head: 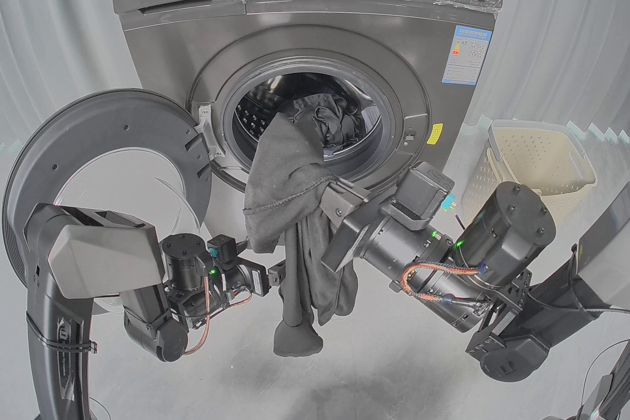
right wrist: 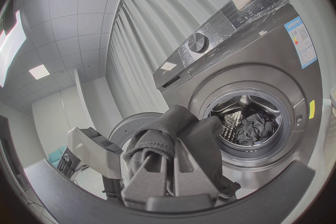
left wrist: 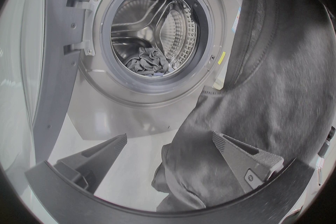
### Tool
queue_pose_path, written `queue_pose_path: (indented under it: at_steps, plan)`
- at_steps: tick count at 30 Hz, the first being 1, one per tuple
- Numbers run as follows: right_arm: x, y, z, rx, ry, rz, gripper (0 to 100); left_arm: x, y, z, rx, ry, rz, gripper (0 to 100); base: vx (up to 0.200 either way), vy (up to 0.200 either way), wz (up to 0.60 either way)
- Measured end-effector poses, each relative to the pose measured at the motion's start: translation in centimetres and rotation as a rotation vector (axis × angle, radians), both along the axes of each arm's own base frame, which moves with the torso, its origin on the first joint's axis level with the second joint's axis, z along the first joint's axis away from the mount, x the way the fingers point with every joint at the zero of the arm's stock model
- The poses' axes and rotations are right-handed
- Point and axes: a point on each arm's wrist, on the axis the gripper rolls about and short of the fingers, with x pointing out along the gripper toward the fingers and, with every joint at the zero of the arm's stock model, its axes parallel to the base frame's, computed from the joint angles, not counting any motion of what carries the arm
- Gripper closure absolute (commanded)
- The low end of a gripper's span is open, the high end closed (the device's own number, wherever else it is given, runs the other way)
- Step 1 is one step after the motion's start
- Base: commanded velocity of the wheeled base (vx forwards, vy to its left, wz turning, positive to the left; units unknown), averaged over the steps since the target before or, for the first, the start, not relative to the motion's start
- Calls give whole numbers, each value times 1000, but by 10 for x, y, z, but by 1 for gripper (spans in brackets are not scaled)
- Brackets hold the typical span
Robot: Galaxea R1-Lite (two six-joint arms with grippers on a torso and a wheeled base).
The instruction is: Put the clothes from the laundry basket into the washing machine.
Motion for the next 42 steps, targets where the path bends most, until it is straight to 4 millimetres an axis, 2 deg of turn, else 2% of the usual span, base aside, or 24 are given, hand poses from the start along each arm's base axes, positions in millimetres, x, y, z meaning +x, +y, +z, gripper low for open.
queue_pose_path:
  at_steps: [6, 10, 19, 32, 42]
  plan:
    - [3, -2, 1, 3, -2, -10, 100, -15, -2, -9, 24, 55, -30, 0, 0, 0, 0]
    - [4, -2, 1, 5, -4, -13, 100, -27, -10, -8, 30, 75, -85, 0, 0, 0, 0]
    - [5, -1, 2, 6, -5, -14, 100, -39, -26, -5, 29, 73, -155, 0, 0, 0, 0]
    - [13, 0, 10, 34, -29, -26, 100, -43, -31, -7, 27, 83, -200, 0, 0, 0, 0]
    - [10, 3, 10, 35, -30, -16, 100, -31, -35, -17, 26, 77, -187, 0, 0, 0, 0]
